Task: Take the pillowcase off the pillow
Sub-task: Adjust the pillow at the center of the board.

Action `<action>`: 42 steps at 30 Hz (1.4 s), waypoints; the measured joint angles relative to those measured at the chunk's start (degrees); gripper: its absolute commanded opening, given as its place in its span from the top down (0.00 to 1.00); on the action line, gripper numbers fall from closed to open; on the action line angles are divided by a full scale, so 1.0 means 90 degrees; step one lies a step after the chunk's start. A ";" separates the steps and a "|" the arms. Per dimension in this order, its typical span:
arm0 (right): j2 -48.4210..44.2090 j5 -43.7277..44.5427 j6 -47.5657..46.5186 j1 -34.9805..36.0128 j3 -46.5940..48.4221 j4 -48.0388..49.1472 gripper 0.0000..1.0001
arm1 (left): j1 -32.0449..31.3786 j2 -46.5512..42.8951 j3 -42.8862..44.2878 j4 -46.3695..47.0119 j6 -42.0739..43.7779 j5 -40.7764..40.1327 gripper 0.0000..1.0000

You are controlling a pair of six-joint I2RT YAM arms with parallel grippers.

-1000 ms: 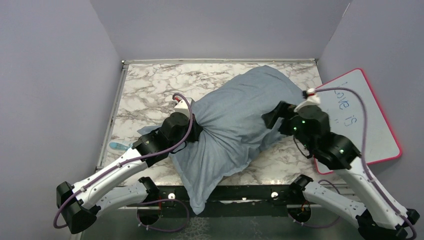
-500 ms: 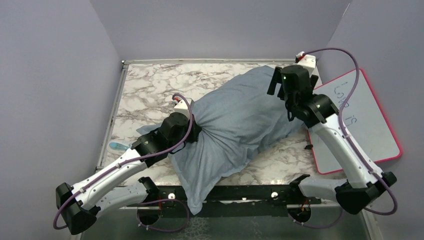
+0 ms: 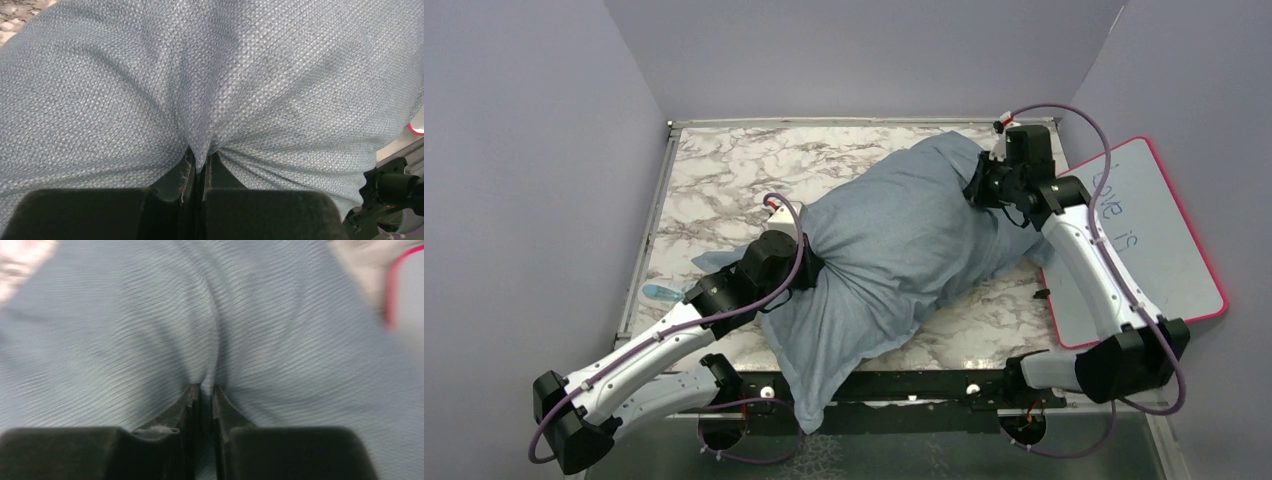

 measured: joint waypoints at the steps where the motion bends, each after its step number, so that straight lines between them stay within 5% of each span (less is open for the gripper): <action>1: -0.0209 -0.0311 -0.0027 0.0002 -0.0032 0.0039 0.97 | 0.0000 0.0044 0.0000 0.0007 -0.0005 0.0002 1.00; 10: -0.1474 -0.2565 -0.0318 0.0027 -0.0049 0.0255 0.99 | 0.0005 0.0493 0.0136 -0.0022 0.0027 -0.0039 1.00; 18: -0.1095 -0.0906 -0.0049 0.0029 -0.0087 -0.0129 0.99 | 0.0080 0.0818 0.0716 -0.0185 0.0554 -0.0277 1.00; 30: -0.2533 -0.3466 0.0610 0.0058 -0.2096 0.0529 0.99 | 0.2426 0.3742 0.4029 -0.0464 0.2603 0.0478 1.00; 32: -0.2747 -0.3735 0.0614 0.0058 -0.2096 0.0566 0.98 | 0.2591 0.4194 0.4500 -0.0471 0.2778 0.0544 0.79; 35: -0.2851 -0.3757 0.0478 0.0058 -0.2052 0.0415 0.88 | 0.2761 0.4675 0.4976 -0.0532 0.2858 0.0503 0.29; 38: -0.2727 -0.2905 0.0362 0.0070 -0.1800 -0.0049 0.70 | 0.3050 0.4631 0.4959 -0.0551 0.2730 0.0403 0.03; 39: -0.2691 -0.2470 0.0333 0.0075 -0.1702 -0.0202 0.66 | 0.3147 0.4481 0.4840 -0.0539 0.2679 0.0374 0.02; 42: -0.2608 -0.1115 0.0340 0.0075 -0.1433 -0.0566 0.33 | 0.3320 0.3764 0.4272 -0.0554 0.2579 0.0321 0.01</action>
